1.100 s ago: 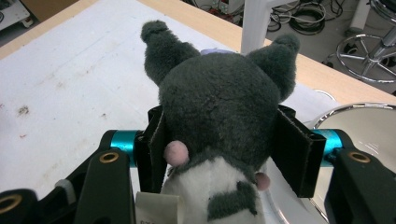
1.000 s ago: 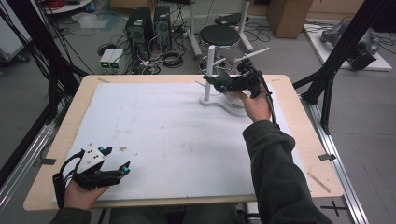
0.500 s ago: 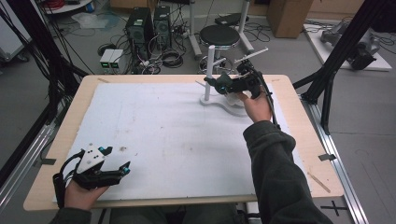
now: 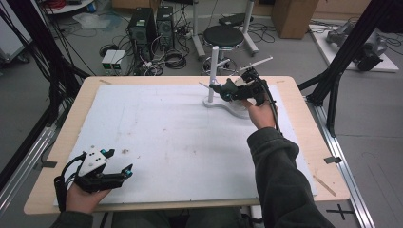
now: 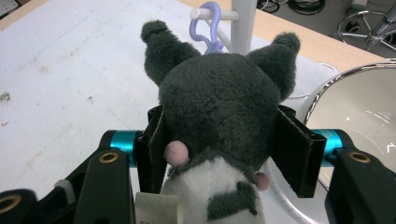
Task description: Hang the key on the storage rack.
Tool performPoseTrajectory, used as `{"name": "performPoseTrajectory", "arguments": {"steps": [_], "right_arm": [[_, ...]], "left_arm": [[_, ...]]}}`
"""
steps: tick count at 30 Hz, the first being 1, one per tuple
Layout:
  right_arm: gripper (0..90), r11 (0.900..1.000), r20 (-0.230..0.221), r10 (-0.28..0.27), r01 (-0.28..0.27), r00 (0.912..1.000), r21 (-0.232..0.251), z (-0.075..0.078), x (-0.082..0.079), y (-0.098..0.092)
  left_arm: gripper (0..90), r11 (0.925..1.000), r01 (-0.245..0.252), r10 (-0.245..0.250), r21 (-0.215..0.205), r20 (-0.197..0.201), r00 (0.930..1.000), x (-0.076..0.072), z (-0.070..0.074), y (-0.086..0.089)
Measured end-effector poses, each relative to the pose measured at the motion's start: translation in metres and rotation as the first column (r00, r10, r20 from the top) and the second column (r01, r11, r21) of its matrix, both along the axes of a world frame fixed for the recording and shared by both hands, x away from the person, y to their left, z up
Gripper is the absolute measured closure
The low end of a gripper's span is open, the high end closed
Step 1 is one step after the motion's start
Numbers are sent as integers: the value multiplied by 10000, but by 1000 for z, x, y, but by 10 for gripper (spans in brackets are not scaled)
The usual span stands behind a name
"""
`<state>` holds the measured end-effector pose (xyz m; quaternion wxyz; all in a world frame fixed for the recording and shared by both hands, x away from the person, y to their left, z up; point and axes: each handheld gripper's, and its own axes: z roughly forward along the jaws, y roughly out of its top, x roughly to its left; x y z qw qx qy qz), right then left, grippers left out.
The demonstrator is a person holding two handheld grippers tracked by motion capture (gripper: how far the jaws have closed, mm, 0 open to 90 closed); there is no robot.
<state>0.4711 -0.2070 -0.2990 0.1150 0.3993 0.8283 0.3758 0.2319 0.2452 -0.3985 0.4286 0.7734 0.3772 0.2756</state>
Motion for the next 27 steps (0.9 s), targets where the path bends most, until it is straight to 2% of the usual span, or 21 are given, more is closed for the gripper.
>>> {"name": "performPoseTrajectory", "arguments": {"steps": [12,27], "right_arm": [[402,9999,-381,-81,78,9992,-73,-16,6,7],[382,9998,-614,-124,113,9980,-193,-24,12,16]], "left_arm": [[207,10000,10,-10,11,1,10000,0,0,0],[207,10000,-28,28,-52,19,10000,1,0,1]]}}
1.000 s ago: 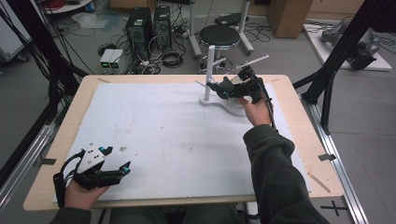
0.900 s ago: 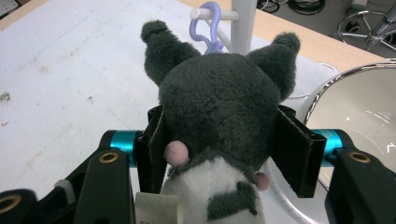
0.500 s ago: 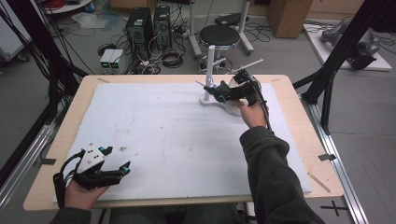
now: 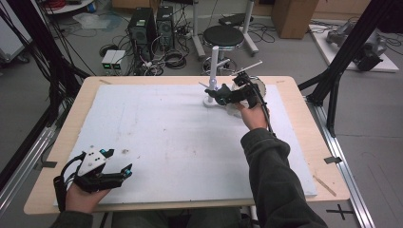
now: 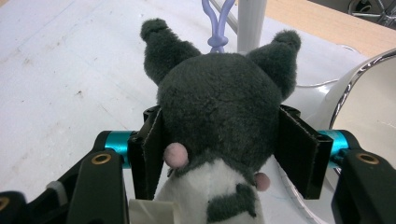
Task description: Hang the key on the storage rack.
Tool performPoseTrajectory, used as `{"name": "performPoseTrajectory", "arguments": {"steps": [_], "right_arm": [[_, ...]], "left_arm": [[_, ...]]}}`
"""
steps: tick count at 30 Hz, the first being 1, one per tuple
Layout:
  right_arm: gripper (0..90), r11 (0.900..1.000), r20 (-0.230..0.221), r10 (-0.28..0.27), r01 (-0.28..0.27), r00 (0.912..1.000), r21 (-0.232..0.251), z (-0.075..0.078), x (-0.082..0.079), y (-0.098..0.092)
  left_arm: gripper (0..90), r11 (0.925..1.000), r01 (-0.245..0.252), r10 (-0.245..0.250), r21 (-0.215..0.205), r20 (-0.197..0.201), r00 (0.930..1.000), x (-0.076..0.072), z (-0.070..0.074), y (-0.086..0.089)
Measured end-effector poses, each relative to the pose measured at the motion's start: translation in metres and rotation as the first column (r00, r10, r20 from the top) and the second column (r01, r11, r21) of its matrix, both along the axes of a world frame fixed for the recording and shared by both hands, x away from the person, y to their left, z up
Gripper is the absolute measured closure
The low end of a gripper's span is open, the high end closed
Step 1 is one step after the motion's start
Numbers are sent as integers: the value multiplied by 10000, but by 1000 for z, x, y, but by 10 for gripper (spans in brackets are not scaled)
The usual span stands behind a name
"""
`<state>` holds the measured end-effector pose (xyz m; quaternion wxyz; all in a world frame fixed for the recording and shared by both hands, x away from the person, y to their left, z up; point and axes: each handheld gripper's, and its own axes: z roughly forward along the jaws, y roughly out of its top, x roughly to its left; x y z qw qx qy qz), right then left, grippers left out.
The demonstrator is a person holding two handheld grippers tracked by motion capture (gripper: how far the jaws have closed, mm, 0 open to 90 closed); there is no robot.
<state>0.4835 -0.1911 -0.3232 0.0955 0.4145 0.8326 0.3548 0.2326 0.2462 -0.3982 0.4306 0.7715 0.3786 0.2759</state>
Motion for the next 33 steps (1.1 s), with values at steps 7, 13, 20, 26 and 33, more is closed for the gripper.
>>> {"name": "performPoseTrajectory", "arguments": {"steps": [7,13,20,26,33], "right_arm": [[363,10000,-141,51,-51,9999,-31,-3,3,-1],[301,9998,13,-105,105,9999,185,-6,1,-3],[258,9992,28,-183,182,9998,344,-6,-4,-7],[227,9988,259,-58,46,9996,485,-1,-10,-6],[209,9979,475,158,-188,9987,626,4,-16,-4]], "left_arm": [[207,10000,38,-38,-33,-20,10000,3,0,-3],[207,10000,36,-36,-53,-19,10000,3,-1,-3],[207,9999,83,-84,-59,-25,10000,3,-1,-2],[207,9999,112,-112,-60,-32,9999,2,-1,-2],[207,10000,71,-71,-63,-9,10000,1,0,-2]]}}
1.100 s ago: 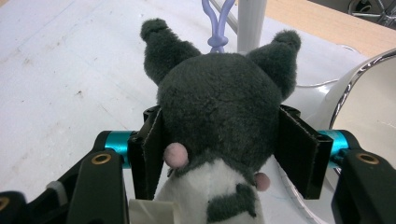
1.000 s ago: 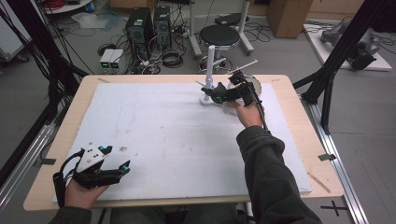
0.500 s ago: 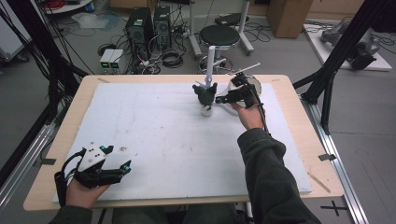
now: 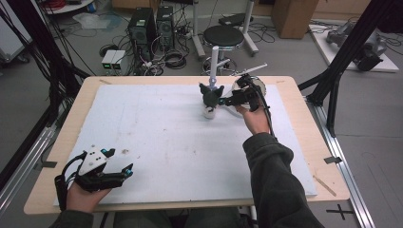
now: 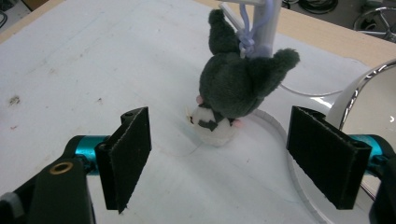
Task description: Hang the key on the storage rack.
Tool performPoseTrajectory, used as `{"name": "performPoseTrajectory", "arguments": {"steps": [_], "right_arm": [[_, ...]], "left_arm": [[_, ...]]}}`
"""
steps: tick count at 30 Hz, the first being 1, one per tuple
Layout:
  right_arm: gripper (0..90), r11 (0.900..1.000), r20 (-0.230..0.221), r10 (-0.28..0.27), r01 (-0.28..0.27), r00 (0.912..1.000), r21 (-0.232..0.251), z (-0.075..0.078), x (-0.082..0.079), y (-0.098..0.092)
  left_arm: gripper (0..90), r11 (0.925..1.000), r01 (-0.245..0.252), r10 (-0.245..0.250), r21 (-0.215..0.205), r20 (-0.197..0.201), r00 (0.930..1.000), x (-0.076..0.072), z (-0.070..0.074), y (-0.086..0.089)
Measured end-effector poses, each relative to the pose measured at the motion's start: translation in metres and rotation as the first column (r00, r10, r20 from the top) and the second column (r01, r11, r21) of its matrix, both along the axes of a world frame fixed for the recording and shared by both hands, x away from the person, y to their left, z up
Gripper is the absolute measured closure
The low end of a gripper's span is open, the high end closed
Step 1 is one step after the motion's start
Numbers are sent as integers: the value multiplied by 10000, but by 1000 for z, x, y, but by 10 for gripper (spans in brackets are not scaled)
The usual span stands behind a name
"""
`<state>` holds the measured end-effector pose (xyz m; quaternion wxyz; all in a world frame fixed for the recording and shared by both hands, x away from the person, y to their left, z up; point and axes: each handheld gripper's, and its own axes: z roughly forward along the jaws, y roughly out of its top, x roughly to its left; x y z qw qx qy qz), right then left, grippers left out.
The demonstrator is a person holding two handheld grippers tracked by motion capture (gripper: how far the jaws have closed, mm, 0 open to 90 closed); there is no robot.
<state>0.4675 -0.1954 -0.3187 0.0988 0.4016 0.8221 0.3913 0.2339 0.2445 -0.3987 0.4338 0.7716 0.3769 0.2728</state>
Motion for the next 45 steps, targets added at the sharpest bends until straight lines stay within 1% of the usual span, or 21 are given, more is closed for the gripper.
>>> {"name": "performPoseTrajectory", "arguments": {"steps": [3,8,10,12,18,24,26,30,32,33,39,42,43,45], "right_arm": [[207,9999,5,109,-109,9999,54,0,-2,0],[201,9998,-24,45,-45,10000,188,-2,-4,-4],[199,9995,93,8,-11,10000,312,-3,-4,-6],[188,9994,-51,-30,32,10000,356,-4,-5,-7],[187,9993,58,81,-83,10000,358,-2,-8,-7],[174,9993,42,119,-120,9999,341,-1,-10,-6],[170,9992,52,134,-136,9999,375,-1,-11,-6],[162,9991,96,152,-156,9998,395,-1,-13,-6],[161,9990,71,146,-149,9999,414,-2,-14,-6],[160,9989,130,166,-172,9998,437,-3,-15,-7],[160,9988,13,204,-205,9998,455,-7,-18,-10],[160,9984,96,143,-148,9999,542,-11,-20,-12],[160,9983,-28,122,-120,9999,574,-11,-21,-13],[157,9985,-1,133,-133,9999,533,-13,-22,-14]], "left_arm": [[207,10000,5,-5,5,-17,10000,0,0,0],[207,9999,22,-21,100,-51,10000,0,0,0],[207,10000,12,-12,64,-38,10000,0,0,-1],[207,10000,-14,14,38,-53,10000,0,0,0],[207,10000,-12,12,24,-54,10000,0,0,0],[207,10000,-21,22,75,-38,10000,0,0,1],[207,10000,-71,71,-4,-34,10000,-1,0,1],[207,10000,-50,50,74,-68,10000,-1,0,2],[207,10000,-53,53,36,-36,10000,-1,0,1],[206,10000,-60,60,45,-30,10000,-2,0,1],[206,10000,-58,59,61,-34,10000,-2,0,1],[207,10000,-39,39,88,-45,10000,-2,0,1],[206,9999,-22,22,98,-33,10000,-2,0,1],[207,10000,-35,35,70,-38,10000,-2,0,1]]}}
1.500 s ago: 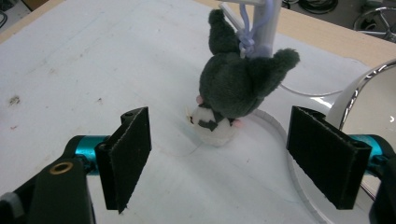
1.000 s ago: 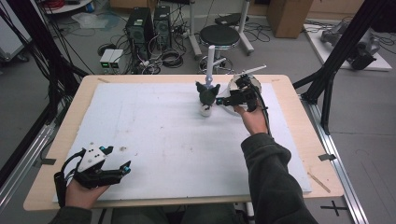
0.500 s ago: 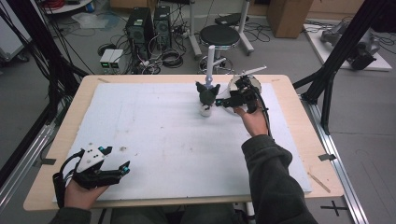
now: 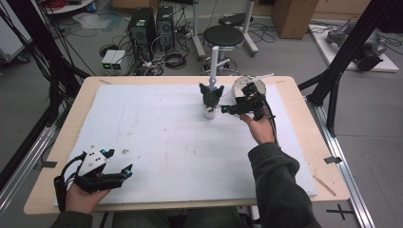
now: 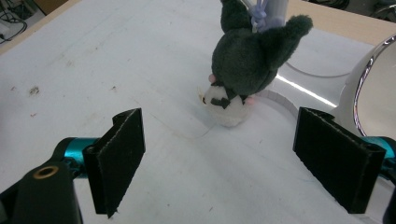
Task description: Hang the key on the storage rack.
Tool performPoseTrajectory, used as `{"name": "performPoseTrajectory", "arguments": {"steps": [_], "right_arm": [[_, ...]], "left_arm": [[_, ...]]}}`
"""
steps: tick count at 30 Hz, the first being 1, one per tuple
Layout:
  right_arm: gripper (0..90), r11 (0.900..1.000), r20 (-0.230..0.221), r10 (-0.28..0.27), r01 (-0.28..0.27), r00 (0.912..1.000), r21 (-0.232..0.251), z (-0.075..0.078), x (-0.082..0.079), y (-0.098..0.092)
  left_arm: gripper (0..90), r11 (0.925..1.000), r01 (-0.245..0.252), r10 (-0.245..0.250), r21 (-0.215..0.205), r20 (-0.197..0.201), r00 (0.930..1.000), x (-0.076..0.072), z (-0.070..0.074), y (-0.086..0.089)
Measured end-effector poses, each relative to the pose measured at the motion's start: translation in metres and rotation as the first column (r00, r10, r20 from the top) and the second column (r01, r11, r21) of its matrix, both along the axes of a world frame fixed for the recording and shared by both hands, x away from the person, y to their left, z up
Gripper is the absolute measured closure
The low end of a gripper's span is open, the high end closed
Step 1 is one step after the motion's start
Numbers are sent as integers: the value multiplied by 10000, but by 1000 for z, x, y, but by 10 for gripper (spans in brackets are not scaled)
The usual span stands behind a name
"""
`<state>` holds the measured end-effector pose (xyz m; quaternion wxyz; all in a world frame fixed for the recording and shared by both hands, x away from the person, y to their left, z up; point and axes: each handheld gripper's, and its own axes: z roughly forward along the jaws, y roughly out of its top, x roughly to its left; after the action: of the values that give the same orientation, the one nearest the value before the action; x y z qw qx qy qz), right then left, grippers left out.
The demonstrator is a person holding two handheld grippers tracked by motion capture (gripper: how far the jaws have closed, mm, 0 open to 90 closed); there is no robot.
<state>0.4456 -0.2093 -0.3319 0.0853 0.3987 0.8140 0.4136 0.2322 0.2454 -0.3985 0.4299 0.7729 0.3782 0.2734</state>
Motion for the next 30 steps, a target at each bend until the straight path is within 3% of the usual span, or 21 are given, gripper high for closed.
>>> {"name": "performPoseTrajectory", "arguments": {"steps": [12,30], "right_arm": [[143,9999,197,63,-66,9998,136,4,-11,-2],[128,9997,98,-7,4,10000,249,-7,-22,-11]], "left_arm": [[207,10000,12,-12,-9,5,10000,-1,1,0],[207,10000,38,-38,20,-16,10000,0,0,-1]]}}
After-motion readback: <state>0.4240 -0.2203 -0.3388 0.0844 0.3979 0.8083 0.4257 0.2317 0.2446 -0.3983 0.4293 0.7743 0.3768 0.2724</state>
